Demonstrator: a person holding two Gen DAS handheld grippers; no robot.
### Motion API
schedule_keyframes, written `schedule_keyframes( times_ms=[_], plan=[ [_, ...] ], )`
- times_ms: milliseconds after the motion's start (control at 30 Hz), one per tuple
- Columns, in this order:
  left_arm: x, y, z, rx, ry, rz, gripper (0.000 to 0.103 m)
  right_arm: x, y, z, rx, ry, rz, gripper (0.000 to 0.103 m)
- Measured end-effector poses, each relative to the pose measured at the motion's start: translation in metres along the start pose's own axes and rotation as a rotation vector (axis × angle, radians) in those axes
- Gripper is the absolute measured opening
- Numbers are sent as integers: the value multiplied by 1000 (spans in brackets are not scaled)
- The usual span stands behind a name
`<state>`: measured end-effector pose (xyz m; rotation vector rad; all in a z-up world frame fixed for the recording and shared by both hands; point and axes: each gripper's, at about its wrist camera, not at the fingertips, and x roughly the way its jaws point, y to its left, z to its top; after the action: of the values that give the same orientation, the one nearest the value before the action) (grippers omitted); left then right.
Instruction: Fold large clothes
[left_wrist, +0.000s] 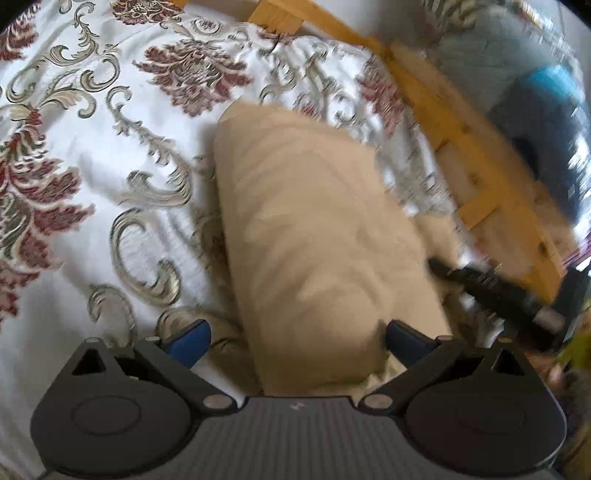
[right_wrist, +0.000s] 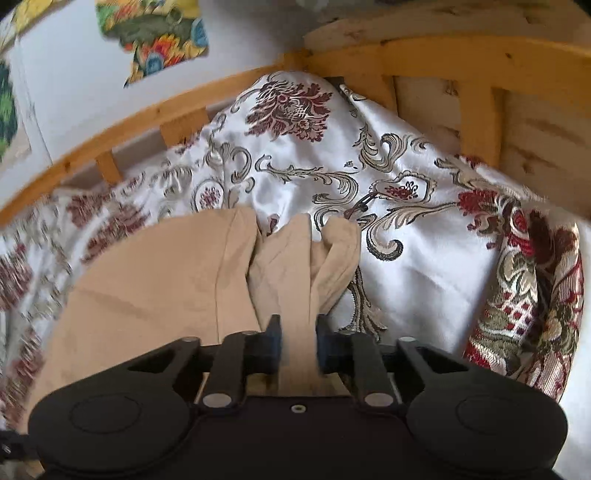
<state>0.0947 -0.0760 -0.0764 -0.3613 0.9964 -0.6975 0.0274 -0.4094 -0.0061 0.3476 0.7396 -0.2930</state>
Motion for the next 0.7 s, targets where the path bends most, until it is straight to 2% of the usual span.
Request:
schedule_keyframes(
  times_ms=[67,133,233,300,333,400,600,700],
  plan=[
    [-6,5,7,-24,-60,-56,103,1,-1,-1,7,0,1,16],
    [-4,10,18,-41,-74,-67,103,1,-6,-2,47,3,18,23],
    [11,17,34,-52,-31,-43,103,4,-22,-2,186,12,94,56],
    [22,23,41,-56,10,-41,103,5,-30,-2,279,10,176,70],
    [27,26,43,-56,27,-35,103,6,-31,-2,298,12,207,74],
    [35,30,45,-57,46,-54,103,8,-25,-2,265,22,219,82],
    [45,31,51,-15,86,-81,103,25,8,-12,30,110,158,94],
    [49,24,53,16,101,-72,103,29,10,-18,29,115,157,94]
  ],
)
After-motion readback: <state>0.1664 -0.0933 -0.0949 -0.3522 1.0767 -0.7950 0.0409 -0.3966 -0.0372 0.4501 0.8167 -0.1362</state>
